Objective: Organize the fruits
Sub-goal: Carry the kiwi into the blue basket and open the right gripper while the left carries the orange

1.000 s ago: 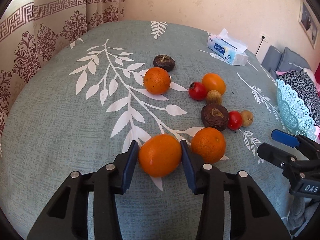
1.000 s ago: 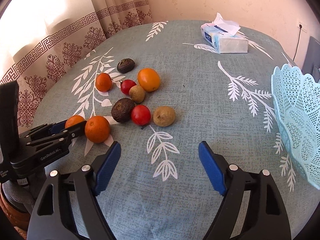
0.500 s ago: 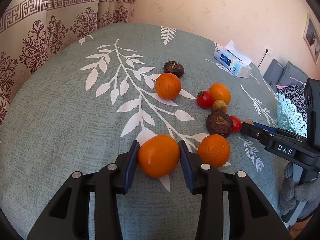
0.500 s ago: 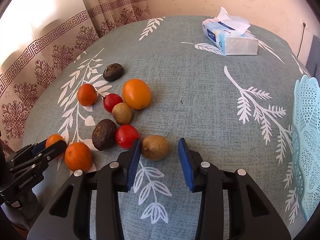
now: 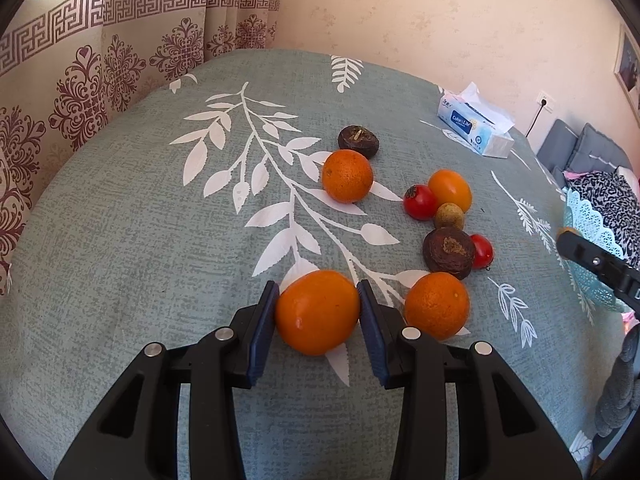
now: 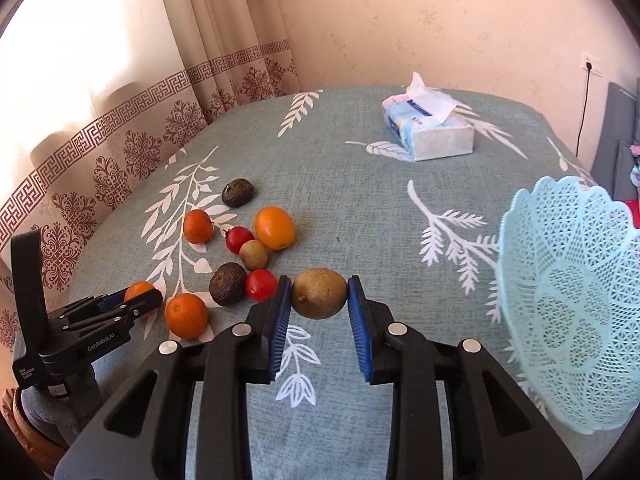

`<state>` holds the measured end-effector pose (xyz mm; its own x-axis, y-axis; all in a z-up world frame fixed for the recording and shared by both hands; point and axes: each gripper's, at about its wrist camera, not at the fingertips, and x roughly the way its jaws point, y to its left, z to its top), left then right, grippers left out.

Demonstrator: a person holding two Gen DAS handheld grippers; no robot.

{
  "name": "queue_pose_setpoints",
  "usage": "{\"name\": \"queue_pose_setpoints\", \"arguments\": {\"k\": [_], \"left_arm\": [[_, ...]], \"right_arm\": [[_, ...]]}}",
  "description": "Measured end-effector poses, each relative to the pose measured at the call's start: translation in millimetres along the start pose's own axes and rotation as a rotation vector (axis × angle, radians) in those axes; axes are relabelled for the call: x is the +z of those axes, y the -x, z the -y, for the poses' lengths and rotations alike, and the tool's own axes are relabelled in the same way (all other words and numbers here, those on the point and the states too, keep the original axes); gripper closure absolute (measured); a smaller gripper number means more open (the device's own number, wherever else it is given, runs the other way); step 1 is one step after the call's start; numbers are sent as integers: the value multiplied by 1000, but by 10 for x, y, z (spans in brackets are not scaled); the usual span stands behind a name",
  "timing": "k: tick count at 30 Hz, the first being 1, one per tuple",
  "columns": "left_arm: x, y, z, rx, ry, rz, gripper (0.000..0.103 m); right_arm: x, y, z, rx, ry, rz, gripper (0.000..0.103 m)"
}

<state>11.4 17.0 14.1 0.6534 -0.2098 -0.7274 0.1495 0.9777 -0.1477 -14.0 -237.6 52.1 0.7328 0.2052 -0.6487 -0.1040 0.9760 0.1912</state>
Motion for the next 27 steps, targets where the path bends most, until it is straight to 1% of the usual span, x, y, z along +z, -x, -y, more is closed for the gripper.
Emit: {"name": "queue_pose_setpoints", "arguments": {"k": [2,5,9,13,17,19,20,21,24,27], "left_arm": [[1,32,20,27,-3,4,63],[3,114,55,44,5,6,63],[36,269,227,65,-21,29,63],[102,436,517,58,-63,67,63],[159,497,865,16,-103,67,63],[168,507,1078,-6,-134,63,63],[171,510,1189,-16,-150,61,63],[174,507,1298,-30,-166,58,63],[192,492,1650,-73,-215,47,63],[208,500,2015,-113,-271,55,63]], "right_arm": [[-9,155,115,-30,-12,32,74],[-33,393,336,-92,-35,88,74],[-81,660,701,-173,-90,143,74],[-186,781,1094,-252,-151,148,74],[-369,867,1427,-294,-206,134,72],[-452,921,1561,-319,-234,142,63],[-501,970,1617,-332,-249,157,50],[-543,1018,1671,-343,-266,177,44],[-650,1152,1749,-375,-298,244,43],[-732,1312,1727,-395,-304,342,43]]}}
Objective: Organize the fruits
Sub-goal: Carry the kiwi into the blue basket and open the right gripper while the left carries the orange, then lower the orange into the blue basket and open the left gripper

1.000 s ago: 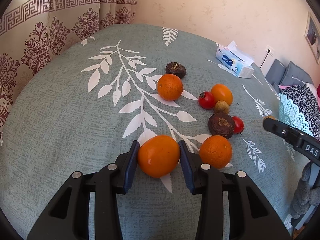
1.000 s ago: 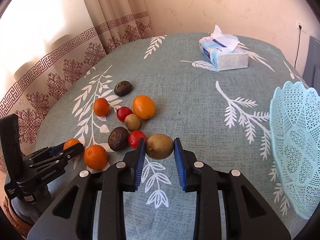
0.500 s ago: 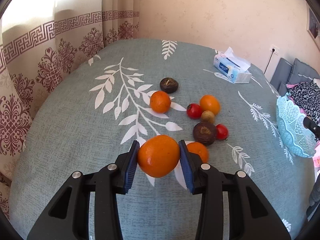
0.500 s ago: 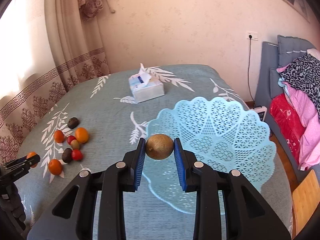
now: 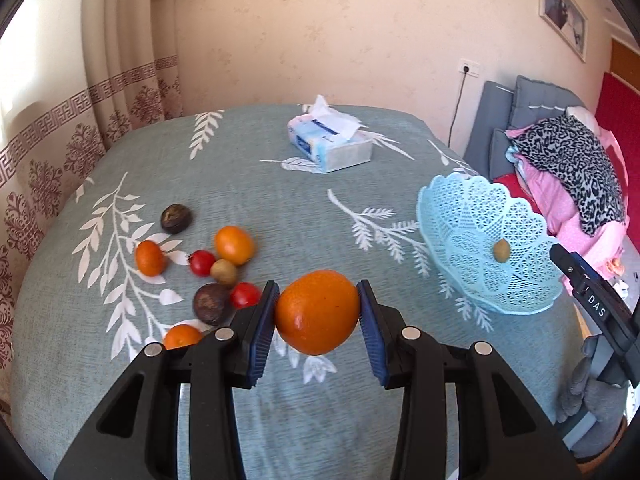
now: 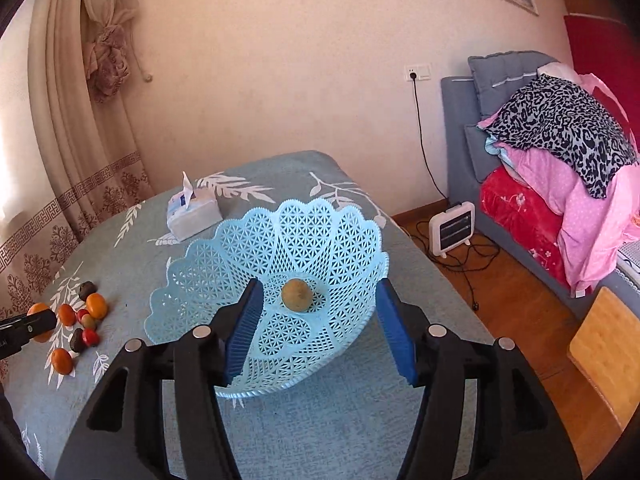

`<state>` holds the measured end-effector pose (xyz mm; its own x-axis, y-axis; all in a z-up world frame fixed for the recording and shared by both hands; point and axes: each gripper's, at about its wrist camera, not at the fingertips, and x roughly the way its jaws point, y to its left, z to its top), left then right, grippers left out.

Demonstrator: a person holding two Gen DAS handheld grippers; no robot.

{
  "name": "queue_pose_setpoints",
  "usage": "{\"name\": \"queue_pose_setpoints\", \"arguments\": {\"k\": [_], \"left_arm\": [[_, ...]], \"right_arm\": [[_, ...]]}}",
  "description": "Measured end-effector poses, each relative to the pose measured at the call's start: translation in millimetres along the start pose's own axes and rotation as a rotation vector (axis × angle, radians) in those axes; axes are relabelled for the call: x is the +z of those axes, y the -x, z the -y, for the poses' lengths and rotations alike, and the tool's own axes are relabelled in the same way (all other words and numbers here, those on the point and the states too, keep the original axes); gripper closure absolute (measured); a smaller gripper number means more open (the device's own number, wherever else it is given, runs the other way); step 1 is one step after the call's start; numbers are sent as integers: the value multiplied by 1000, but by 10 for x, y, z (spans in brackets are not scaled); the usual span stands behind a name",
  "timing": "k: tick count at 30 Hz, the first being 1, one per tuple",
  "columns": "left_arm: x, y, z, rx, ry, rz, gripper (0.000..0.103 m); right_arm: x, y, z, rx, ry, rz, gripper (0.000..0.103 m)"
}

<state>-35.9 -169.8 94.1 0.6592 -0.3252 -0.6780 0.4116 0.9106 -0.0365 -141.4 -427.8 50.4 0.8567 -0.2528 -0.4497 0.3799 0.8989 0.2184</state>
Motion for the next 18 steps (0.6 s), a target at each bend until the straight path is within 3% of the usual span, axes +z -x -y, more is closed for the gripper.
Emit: {"name": "queue_pose_setpoints", "arguments": {"k": [5,16,17,18], "left_arm": [[152,-85,550,-69,-84,16,63],[248,-437,1168,-185,-155,-39,62],[243,-440,1177,-190,-156,-36,59],[242,-438,1180,-194,-156,-30,41]], "right_arm": [[-42,263,-44,-20,35,147,34],[-11,221,161,3,-63,114,34],[-12,222,169,3,-67,114,34],[-13,225,170,2,-67,115,33]]}}
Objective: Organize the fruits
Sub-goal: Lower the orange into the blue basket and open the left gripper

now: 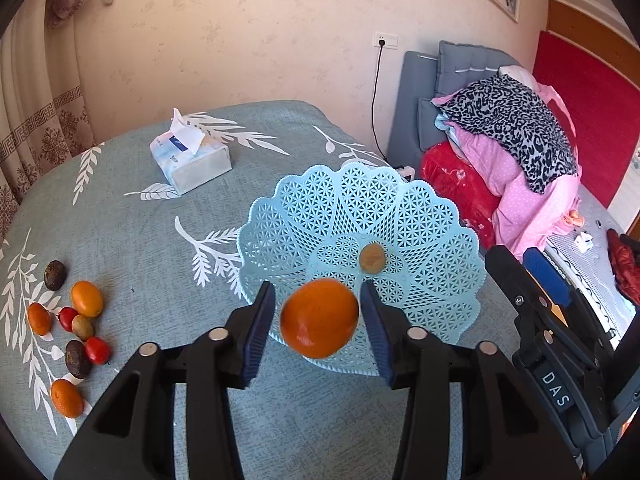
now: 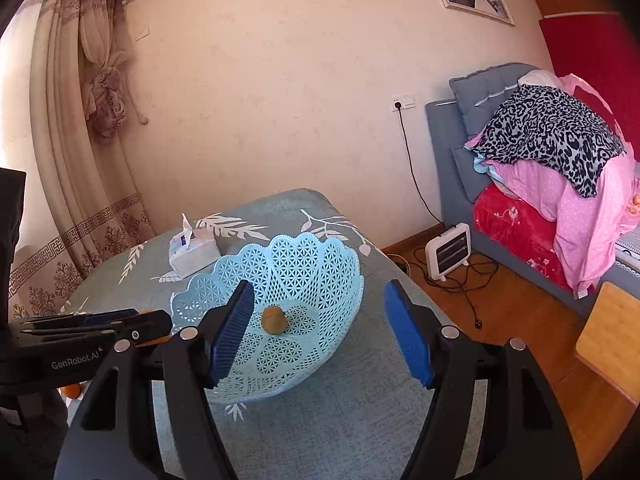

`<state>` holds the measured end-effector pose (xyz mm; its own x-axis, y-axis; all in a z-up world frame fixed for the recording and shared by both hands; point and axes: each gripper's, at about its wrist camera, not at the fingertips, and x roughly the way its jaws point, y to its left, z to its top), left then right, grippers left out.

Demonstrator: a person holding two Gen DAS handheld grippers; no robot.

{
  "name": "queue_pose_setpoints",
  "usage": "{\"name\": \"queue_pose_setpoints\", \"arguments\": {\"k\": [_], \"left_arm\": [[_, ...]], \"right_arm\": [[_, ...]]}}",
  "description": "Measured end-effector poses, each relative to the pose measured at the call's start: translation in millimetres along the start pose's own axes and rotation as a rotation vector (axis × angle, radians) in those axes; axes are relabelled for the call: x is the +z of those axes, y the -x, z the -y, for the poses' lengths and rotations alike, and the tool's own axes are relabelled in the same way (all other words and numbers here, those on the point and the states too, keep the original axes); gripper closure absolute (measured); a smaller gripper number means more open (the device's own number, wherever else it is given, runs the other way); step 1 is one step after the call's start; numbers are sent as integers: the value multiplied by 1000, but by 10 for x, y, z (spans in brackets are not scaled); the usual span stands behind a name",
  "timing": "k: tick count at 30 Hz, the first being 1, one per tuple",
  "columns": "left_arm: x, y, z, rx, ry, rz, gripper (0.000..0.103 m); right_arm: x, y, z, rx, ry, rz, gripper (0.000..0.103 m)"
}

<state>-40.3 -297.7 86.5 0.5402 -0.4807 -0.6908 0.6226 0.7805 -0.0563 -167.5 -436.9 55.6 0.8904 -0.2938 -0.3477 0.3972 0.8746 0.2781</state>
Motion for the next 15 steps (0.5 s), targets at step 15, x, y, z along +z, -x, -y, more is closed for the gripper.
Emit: {"name": "queue_pose_setpoints", "arguments": {"k": [15], "left_arm": [[-34,453,-498,209,17,184,5]], "right_arm": [[-33,-34,-56,-24,25,4,27]]}}
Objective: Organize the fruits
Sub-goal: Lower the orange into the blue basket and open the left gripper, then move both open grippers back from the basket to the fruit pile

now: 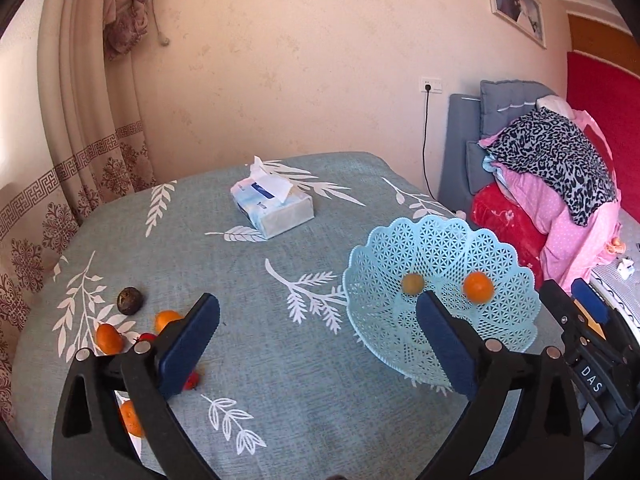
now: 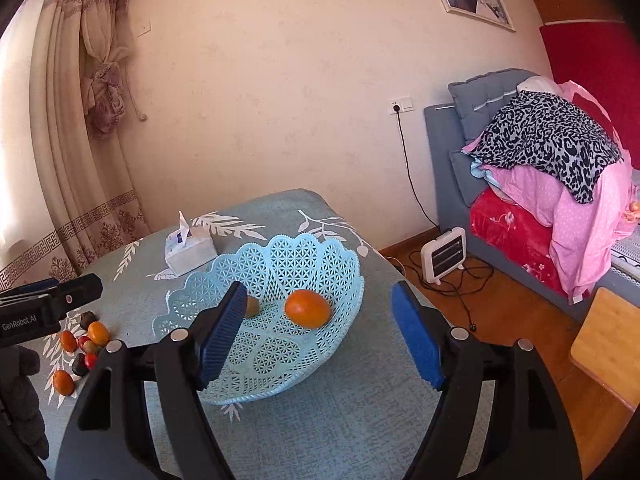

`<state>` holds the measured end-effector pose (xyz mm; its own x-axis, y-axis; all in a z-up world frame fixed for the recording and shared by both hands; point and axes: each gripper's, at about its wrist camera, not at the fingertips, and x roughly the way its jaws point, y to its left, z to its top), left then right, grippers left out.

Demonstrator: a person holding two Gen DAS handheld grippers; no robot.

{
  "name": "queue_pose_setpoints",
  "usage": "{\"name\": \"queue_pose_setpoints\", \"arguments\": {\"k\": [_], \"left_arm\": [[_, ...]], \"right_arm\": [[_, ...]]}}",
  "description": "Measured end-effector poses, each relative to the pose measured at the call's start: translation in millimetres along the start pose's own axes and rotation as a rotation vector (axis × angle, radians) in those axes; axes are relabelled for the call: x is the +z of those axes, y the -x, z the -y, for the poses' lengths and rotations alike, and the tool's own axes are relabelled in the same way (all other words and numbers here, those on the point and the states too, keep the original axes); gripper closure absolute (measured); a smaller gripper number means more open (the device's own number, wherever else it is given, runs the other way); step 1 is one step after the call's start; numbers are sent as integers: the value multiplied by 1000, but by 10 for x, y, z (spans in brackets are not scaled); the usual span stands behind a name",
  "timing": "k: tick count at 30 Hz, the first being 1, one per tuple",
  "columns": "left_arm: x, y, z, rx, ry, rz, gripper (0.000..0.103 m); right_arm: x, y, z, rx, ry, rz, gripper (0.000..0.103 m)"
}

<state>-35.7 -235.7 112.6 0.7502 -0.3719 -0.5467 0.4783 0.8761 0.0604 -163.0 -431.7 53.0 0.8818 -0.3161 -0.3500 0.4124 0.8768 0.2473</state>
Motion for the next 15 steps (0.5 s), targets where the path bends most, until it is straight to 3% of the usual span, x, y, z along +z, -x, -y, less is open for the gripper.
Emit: {"name": "queue_pose_setpoints", "arguments": {"k": [9,15], "left_arm": [[-23,140,-456,30,112,-10,5],[-78,267,-713,113,138,14,5]], "right_arm": [[-19,-26,-75,-20,33,-7,27],[27,-83,-190,-6,72,-48,27]]}}
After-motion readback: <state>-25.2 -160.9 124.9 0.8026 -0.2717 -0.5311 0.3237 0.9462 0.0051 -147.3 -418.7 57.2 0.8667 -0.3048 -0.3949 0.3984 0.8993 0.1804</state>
